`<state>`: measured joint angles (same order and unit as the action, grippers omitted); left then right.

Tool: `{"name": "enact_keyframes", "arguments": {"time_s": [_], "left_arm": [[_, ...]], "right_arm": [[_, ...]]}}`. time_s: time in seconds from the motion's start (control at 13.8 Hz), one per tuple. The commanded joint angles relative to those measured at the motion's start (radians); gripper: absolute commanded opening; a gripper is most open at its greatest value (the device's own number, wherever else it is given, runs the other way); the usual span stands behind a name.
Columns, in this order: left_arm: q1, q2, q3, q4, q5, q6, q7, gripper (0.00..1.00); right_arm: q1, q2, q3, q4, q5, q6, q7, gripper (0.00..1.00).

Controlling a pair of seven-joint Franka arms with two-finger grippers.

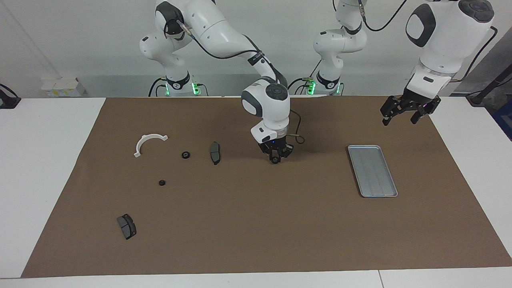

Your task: Pick bearing gear from pile to tray

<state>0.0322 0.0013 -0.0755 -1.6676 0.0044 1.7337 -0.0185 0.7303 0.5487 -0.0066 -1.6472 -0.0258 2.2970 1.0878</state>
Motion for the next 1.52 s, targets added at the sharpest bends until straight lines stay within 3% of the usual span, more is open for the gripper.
{"name": "enact_keyframes", "arguments": {"time_s": [0.0,0.29,0.65,0.94,1.16,1.3,1.45], "left_arm": [[-0.009,-0.017,-0.003,-0.018,0.009,0.015,-0.001,1.0],[-0.083,-0.021,-0.009,-0.034,0.002,0.033,-0.116,1.0],[-0.264,0.011,-0.009,-0.104,0.002,0.174,-0.369,1.0],[-0.415,0.133,-0.006,-0.118,0.013,0.337,-0.52,1.0],[-0.488,0.196,-0.004,-0.169,0.028,0.446,-0.547,1.0],[-0.567,0.319,-0.003,-0.152,0.141,0.511,-0.685,1.0],[-0.581,0.359,-0.006,-0.173,0.183,0.587,-0.761,1.0]], "right_arm": [[-0.005,0.001,-0.004,0.026,-0.025,-0.03,0.026,1.0],[-0.072,-0.09,-0.013,-0.032,-0.026,-0.037,-0.031,1.0],[-0.235,-0.309,-0.012,-0.294,-0.023,-0.034,-0.322,1.0],[-0.331,-0.42,-0.01,-0.465,-0.02,-0.013,-0.517,1.0],[-0.39,-0.457,-0.01,-0.578,-0.02,0.083,-0.62,1.0],[-0.448,-0.473,-0.01,-0.646,-0.02,0.151,-0.705,1.0],[-0.502,-0.475,-0.01,-0.677,-0.016,0.173,-0.773,1.0]]}}
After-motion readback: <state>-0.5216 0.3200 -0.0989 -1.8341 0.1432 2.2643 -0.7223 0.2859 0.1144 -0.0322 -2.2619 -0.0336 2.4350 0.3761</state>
